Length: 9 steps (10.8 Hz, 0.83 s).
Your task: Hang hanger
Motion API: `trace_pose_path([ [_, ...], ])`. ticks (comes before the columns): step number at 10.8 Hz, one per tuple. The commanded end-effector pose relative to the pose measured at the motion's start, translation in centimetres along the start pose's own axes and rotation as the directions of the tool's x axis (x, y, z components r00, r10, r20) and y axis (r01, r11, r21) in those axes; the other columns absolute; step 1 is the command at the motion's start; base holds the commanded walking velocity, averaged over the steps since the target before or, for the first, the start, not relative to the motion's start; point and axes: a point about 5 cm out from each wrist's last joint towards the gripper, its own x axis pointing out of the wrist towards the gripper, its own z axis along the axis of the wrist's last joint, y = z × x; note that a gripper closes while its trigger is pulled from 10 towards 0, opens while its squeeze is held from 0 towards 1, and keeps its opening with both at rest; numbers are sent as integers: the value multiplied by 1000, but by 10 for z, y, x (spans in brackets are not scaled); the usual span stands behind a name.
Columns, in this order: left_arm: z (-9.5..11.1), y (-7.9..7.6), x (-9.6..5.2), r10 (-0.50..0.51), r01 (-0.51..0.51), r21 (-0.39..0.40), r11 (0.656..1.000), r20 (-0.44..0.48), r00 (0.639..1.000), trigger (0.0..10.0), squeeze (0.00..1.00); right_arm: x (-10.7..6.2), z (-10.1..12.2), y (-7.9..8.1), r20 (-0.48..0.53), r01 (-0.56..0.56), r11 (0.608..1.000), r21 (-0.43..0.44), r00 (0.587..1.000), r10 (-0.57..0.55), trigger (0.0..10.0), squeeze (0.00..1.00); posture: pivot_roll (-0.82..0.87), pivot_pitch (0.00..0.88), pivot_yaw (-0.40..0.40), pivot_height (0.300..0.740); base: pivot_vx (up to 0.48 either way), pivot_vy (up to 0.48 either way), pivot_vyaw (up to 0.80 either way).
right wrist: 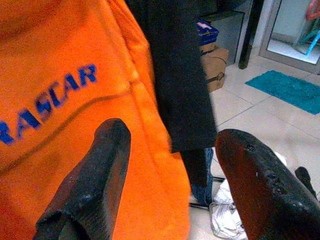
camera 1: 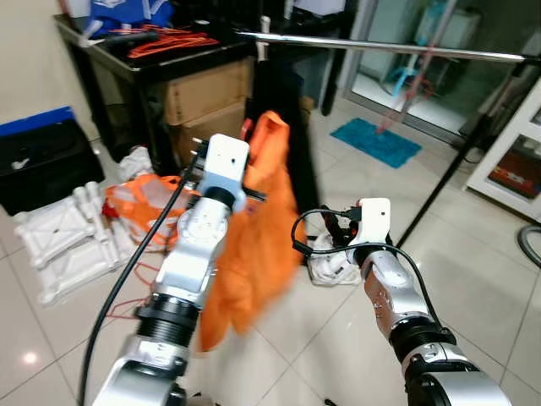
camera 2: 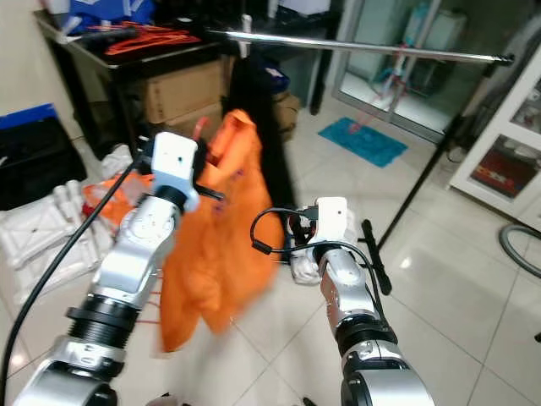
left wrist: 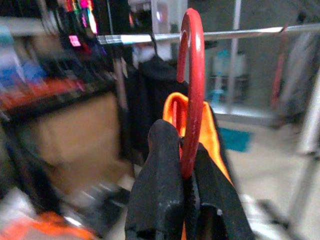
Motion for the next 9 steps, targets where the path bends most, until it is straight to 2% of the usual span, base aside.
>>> trace_pose_path([
  [1, 3, -17, 4, -68, 68, -85, 994, 1, 998, 10000, 0, -1, -2, -3, -11, 7, 1000, 4, 1000, -7, 10000, 0, 70, 0, -43, 740, 0, 0, 0],
  [2, 0, -22, 10, -81, 79, -94, 992, -10, 997, 10000, 0, -1, -2, -3, -14, 8, 1000, 3, 1000, -8, 10000, 0, 69, 0, -44, 740, 0, 0, 0],
  [4, 5, -25, 30, -97, 97, -63, 993, -9, 995, 10000, 0, 0, -1, -2, -12, 8, 1000, -2, 1000, -8, 10000, 0, 58, 0, -39, 740, 0, 0, 0],
  [5, 10, -24, 36, -103, 103, -38, 994, 0, 995, 10000, 0, 0, 0, -2, -7, 10, 1000, -6, 1000, -10, 10000, 0, 54, 0, -37, 740, 0, 0, 0],
  [7, 15, -22, 40, -111, 109, 53, 993, 38, 993, 10000, 0, -1, -1, -3, 0, 18, 1000, -10, 1000, -18, 10000, 0, 35, 0, -22, 740, 0, 0, 0],
  [9, 15, -20, 41, -106, 100, 108, 989, 49, 993, 10000, 0, -2, -2, -3, -2, 21, 1000, -9, 1000, -21, 10000, 0, 34, 0, -20, 740, 469, 0, 0],
])
